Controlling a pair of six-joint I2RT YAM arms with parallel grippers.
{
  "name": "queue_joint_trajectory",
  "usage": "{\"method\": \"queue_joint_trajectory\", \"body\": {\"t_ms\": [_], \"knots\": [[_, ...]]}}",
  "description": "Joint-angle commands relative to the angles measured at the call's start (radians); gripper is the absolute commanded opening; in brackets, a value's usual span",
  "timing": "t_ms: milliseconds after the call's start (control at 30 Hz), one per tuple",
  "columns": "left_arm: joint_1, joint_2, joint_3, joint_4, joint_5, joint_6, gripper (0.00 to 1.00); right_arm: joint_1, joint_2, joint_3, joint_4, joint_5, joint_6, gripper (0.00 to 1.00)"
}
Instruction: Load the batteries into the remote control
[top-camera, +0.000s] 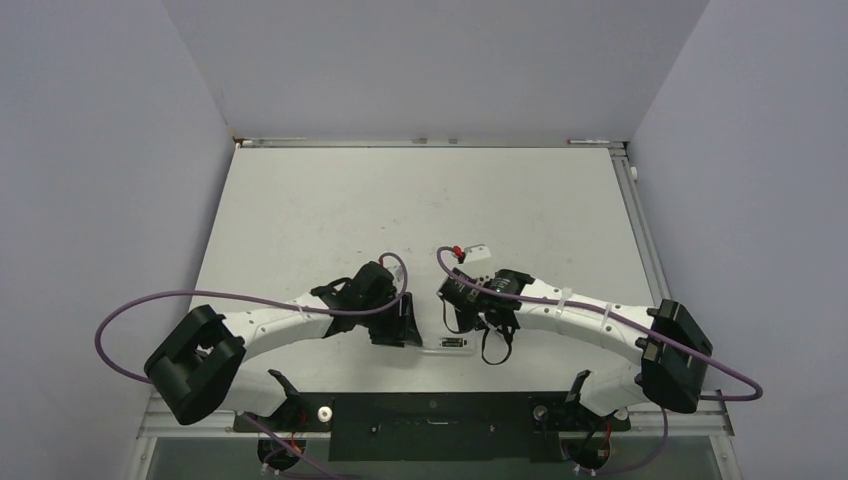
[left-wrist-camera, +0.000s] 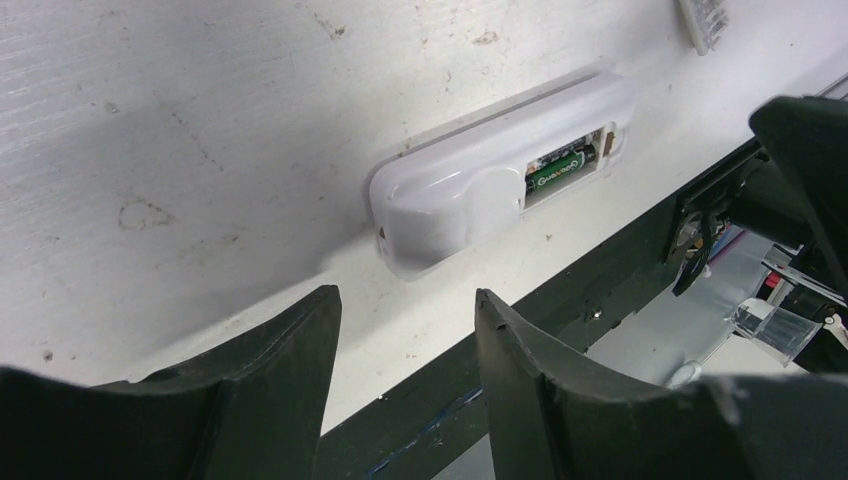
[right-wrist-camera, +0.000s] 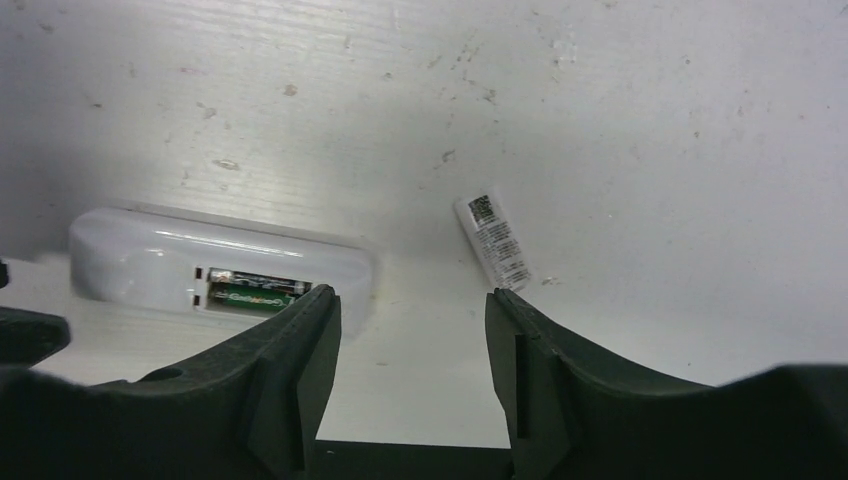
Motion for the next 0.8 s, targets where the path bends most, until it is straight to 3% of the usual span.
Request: {"method": "queue_joint_trajectory", "body": {"t_ms": [0, 433, 767], "knots": [[0.007, -0.058, 0.02, -0.035, -0.02, -0.002, 0.5, -0.047, -0.051, -0.048, 0.022, -0.033, -0.051, 0.56], [0.007, -0.18, -0.029, -0.06, -0.005, -0.011, 0.64, -0.191, -0.085, -0.197, 0.111, -0.192, -0.108, 0.74], [0.008, -0.243, -0.062, -0.072, 0.009, -0.03, 0.67, -0.285, -0.062, -0.266, 0.214, -0.319, -0.151, 0.72]]}}
